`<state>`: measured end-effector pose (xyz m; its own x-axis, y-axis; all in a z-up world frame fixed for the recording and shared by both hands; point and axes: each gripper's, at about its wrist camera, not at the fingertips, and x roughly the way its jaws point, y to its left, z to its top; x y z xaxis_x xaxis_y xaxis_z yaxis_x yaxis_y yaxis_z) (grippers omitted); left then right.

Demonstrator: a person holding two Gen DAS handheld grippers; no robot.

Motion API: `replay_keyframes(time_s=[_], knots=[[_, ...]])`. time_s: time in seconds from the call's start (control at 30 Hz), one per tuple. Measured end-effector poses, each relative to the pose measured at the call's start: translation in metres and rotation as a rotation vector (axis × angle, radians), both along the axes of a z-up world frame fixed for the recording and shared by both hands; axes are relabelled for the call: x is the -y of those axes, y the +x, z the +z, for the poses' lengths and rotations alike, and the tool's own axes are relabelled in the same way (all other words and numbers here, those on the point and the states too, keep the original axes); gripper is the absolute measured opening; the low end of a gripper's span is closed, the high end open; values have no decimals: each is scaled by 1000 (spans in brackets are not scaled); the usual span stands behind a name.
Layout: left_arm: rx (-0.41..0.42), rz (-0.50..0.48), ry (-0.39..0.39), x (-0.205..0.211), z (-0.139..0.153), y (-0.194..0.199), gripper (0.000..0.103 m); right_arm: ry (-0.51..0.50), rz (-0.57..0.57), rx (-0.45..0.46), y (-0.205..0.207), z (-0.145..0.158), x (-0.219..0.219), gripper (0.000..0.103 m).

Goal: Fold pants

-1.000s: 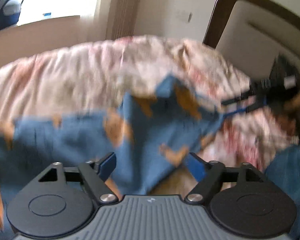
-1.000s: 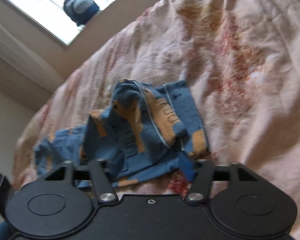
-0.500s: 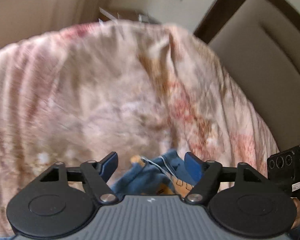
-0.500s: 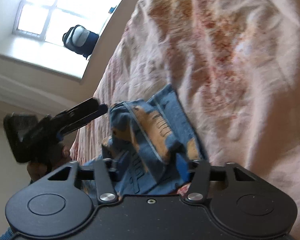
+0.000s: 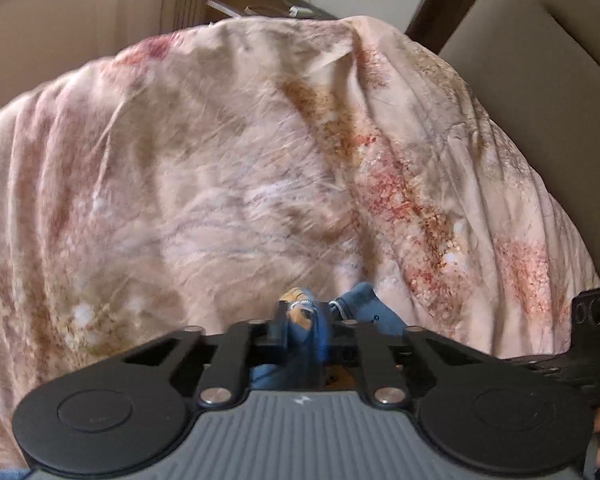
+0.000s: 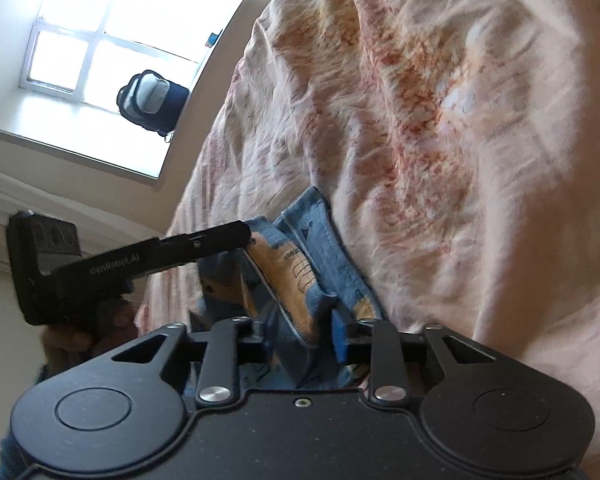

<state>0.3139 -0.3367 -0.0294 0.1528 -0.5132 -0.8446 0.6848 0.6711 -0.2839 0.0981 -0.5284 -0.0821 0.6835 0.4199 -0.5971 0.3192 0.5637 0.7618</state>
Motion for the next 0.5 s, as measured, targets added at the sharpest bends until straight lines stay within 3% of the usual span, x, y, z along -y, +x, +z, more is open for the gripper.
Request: replay_keyframes(time_s=[0.23, 0.5], knots=[[108, -148, -132, -2, 29, -27, 12, -172, 24, 101, -25, 34, -8, 5], [179, -227, -2, 26, -10, -37, 15, -206, 56, 43, -33, 25, -11, 7]])
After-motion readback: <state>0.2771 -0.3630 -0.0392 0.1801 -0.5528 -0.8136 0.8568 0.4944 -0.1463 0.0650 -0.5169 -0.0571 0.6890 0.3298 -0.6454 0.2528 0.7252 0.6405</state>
